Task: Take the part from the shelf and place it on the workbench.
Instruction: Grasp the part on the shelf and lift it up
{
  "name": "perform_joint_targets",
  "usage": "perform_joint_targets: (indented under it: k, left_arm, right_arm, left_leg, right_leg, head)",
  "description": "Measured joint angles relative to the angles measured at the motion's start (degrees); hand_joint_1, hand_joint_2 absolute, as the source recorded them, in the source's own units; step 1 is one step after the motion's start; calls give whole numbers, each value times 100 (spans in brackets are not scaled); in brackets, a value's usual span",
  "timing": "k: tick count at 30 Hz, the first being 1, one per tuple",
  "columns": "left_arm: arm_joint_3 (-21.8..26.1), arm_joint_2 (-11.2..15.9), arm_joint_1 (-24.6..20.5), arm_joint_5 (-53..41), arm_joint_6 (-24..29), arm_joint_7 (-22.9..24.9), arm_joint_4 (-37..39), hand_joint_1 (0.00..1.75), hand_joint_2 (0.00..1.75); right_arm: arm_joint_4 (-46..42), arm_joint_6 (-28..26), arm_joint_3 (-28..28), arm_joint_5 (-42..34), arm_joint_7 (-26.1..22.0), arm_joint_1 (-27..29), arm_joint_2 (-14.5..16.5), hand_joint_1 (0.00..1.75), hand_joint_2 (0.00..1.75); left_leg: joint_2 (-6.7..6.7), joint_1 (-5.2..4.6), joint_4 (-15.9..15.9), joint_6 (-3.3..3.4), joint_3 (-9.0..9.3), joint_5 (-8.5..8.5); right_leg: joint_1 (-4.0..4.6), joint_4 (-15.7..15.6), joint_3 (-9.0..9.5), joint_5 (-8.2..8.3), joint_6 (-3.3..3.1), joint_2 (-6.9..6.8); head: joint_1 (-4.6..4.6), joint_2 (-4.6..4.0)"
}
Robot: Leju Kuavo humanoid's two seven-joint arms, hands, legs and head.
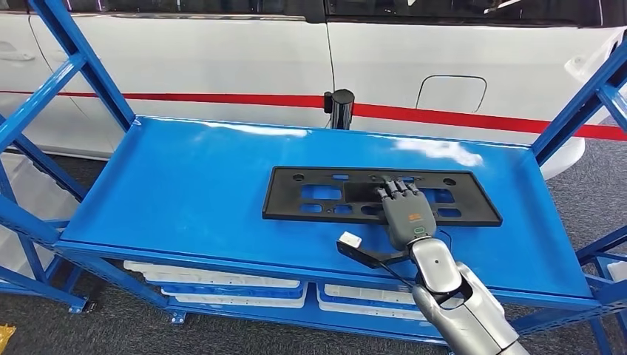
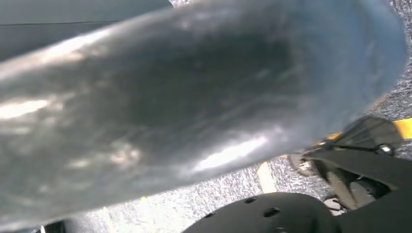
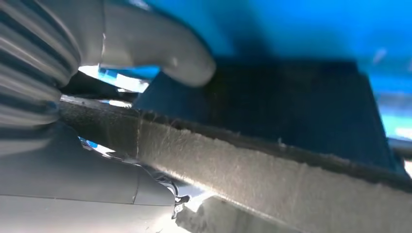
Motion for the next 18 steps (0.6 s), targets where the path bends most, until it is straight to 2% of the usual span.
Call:
perform_joint_targets:
  k: [2,3,4,6,10,15,16,18]
  left_arm:
    - [0,7,2,0,2,-2,0,0,0]
    - [0,8,0,0,3,-5,0,0,0]
    - [0,8,-1,1,4,-13,0,0,0]
    - [1,6,2,13,3,-56,0,0,0]
    - [20,2,13,102,-15,-204,0,0,0]
    - [96,-1,33,173,-3,-262,0,0,0]
    - [100,-1,39,172,9,-262,0,0,0]
    - [102,1,48,172,37,-258,0,0,0]
  right_arm:
    - [52,13,5,-3,7,-4,-2,175,175]
    - [73,15,7,-12,9,-10,-5,175,175]
    - [90,19,7,-28,10,-19,-7,175,175]
    - [109,25,3,-90,0,-40,-12,175,175]
    - [120,-14,-3,-282,-72,-49,-27,175,175]
    - [-4,-367,-11,-423,-166,72,-25,175,175]
    - [-66,-479,-15,-421,-185,129,-23,175,175]
    - [-236,-756,-34,-416,-231,268,-12,175,175]
  left_leg:
    - [3,-2,-776,29,363,349]
    - [1,-11,-1019,48,479,426]
    - [-2,-28,-1112,72,522,430]
    - [-6,-55,-1138,123,527,440]
    - [-16,-53,-1200,116,549,491]
    - [-36,-100,-1197,152,541,469]
    - [-36,-105,-1196,157,539,467]
    - [-36,-113,-1192,169,534,460]
  right_leg:
    - [22,6,49,-52,54,13]
    - [38,7,61,-75,86,15]
    - [48,3,65,-88,116,16]
    - [40,-27,83,-91,162,18]
    - [39,-112,134,-49,81,14]
    - [37,-143,148,-49,90,-2]
    - [36,-145,147,-49,104,-2]
    - [30,-151,145,-50,172,-2]
  head:
    - [3,0]
    - [8,0]
    - [11,0]
    - [13,0]
    - [32,0]
    - [32,0]
    - [31,0]
    - [31,0]
